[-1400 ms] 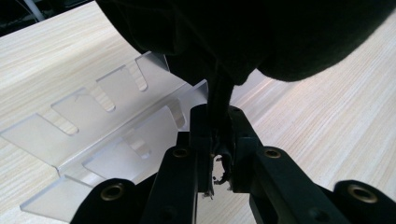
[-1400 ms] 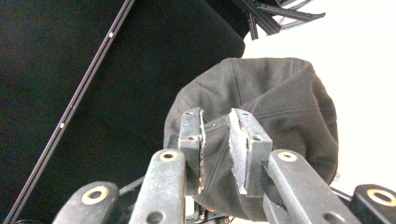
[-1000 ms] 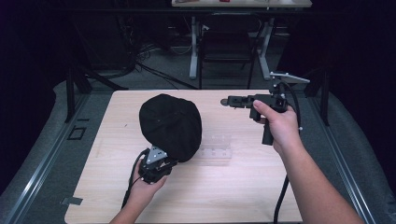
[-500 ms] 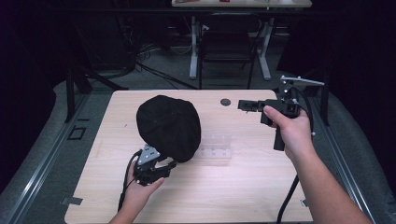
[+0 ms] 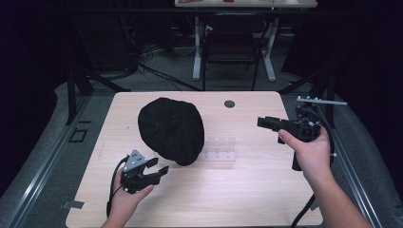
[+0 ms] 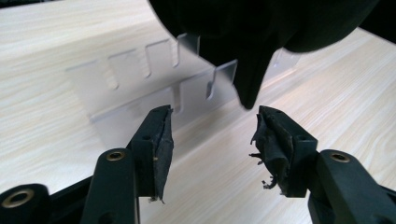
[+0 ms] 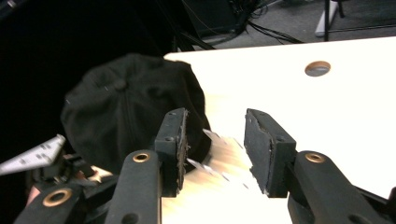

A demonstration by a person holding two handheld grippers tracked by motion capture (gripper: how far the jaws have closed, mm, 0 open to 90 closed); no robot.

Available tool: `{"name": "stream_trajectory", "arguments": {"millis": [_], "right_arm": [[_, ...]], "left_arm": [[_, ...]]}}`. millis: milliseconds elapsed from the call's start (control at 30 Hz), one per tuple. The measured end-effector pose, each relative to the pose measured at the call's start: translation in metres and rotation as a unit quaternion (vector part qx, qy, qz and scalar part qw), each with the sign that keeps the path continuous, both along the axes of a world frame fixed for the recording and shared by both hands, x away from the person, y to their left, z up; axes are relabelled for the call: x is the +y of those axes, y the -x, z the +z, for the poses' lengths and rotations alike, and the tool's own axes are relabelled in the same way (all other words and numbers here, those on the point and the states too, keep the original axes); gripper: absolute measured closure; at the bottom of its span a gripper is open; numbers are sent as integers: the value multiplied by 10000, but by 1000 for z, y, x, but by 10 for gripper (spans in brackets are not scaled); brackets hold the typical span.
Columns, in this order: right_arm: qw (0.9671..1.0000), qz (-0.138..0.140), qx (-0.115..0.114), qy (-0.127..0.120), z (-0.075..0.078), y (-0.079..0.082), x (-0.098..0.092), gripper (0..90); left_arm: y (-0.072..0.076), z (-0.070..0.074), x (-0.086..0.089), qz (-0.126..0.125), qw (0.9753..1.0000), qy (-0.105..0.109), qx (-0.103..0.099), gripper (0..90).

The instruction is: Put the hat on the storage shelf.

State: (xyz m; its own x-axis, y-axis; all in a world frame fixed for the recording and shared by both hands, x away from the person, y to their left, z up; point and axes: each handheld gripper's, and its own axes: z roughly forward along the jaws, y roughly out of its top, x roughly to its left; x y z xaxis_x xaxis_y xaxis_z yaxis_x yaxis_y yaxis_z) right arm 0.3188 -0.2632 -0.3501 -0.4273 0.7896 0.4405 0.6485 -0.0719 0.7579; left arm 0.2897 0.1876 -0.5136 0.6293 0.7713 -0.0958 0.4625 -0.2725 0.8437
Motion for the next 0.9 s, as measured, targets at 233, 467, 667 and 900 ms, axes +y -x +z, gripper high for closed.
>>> {"name": "stream_trajectory", "arguments": {"millis": [233, 467, 667, 900], "right_arm": [[9990, -20, -240, 370, -16, 15, -3, 547], [9979, -118, -280, 566, -44, 30, -6, 541], [9952, -323, -239, 889, -70, 40, -7, 539], [9920, -399, -344, 1151, -96, 56, -8, 538]], "left_arm": [[5, -3, 23, 255, 9995, -14, 176, 440], [7, -14, 35, 451, 9985, 174, 248, 415], [6, -27, 35, 408, 9982, 37, 436, 416], [7, -31, 35, 406, 9984, 18, 400, 416]]}}
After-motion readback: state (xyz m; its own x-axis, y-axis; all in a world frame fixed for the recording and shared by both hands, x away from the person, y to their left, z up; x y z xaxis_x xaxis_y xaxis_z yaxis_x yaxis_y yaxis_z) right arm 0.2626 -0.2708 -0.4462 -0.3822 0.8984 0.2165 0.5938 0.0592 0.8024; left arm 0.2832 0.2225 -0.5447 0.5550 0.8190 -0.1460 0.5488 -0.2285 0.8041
